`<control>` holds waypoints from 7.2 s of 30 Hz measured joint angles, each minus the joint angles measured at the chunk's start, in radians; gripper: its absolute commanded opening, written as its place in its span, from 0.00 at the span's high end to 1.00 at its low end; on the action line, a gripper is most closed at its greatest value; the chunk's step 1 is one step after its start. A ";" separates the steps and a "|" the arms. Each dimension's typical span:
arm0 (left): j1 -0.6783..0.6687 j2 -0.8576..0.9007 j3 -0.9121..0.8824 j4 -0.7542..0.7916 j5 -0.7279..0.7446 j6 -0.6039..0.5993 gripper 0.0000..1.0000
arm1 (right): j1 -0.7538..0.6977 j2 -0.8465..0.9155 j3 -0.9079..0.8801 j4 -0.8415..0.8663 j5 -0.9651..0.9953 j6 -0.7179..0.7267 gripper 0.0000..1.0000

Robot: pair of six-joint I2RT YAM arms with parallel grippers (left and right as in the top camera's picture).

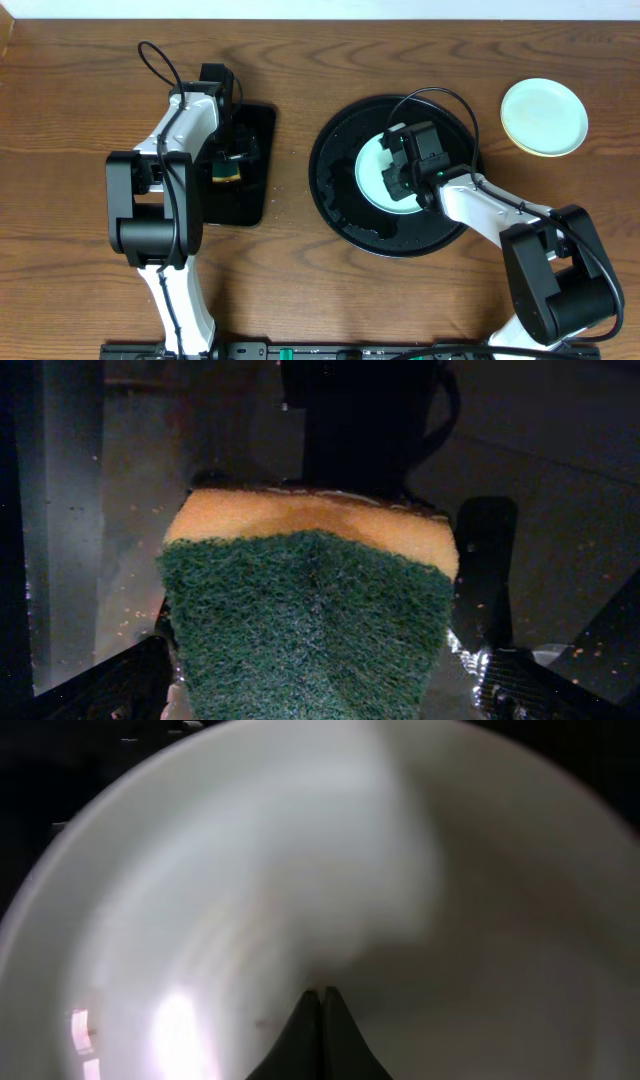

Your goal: Clean dirty plates on tray and stack at the side

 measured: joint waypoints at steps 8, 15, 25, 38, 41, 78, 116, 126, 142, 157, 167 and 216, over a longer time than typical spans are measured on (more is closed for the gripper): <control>0.000 0.000 0.000 0.000 0.000 0.000 0.04 | -0.001 -0.224 -0.009 -0.098 0.110 0.051 0.96; 0.000 0.000 0.000 0.000 0.000 0.000 0.04 | -0.109 -0.261 -0.008 -0.156 0.108 0.097 0.70; 0.000 0.000 0.000 0.000 0.000 0.000 0.04 | -0.259 -0.021 -0.006 -0.064 -0.079 0.119 0.93; 0.000 0.000 0.000 0.000 0.001 0.000 0.04 | -0.313 -0.309 0.035 -0.100 -0.031 0.161 0.99; 0.000 0.000 0.000 0.000 0.000 0.000 0.04 | -0.364 -0.439 0.060 -0.086 0.105 0.187 0.99; 0.000 0.000 0.000 0.000 0.001 0.000 0.04 | -0.841 -0.099 0.163 -0.043 0.029 0.179 0.33; 0.000 0.000 0.000 0.000 0.001 0.000 0.04 | -1.173 -0.236 0.174 -0.026 0.017 0.408 0.99; 0.000 0.000 0.000 0.000 0.001 0.000 0.04 | -0.859 -0.047 0.174 0.172 -0.017 0.393 0.99; 0.000 0.000 0.000 0.000 0.001 0.000 0.04 | -0.805 0.150 0.173 0.341 0.016 0.106 0.71; 0.000 0.000 0.000 0.000 0.000 0.000 0.04 | -0.756 0.204 0.191 0.169 -0.069 0.096 0.99; 0.000 0.000 0.000 0.000 0.001 0.000 0.04 | -0.756 0.150 0.230 -0.127 -0.067 0.195 0.99; 0.000 0.000 0.000 0.000 0.001 0.000 0.04 | -0.437 -0.499 0.174 -0.432 -0.218 0.166 0.01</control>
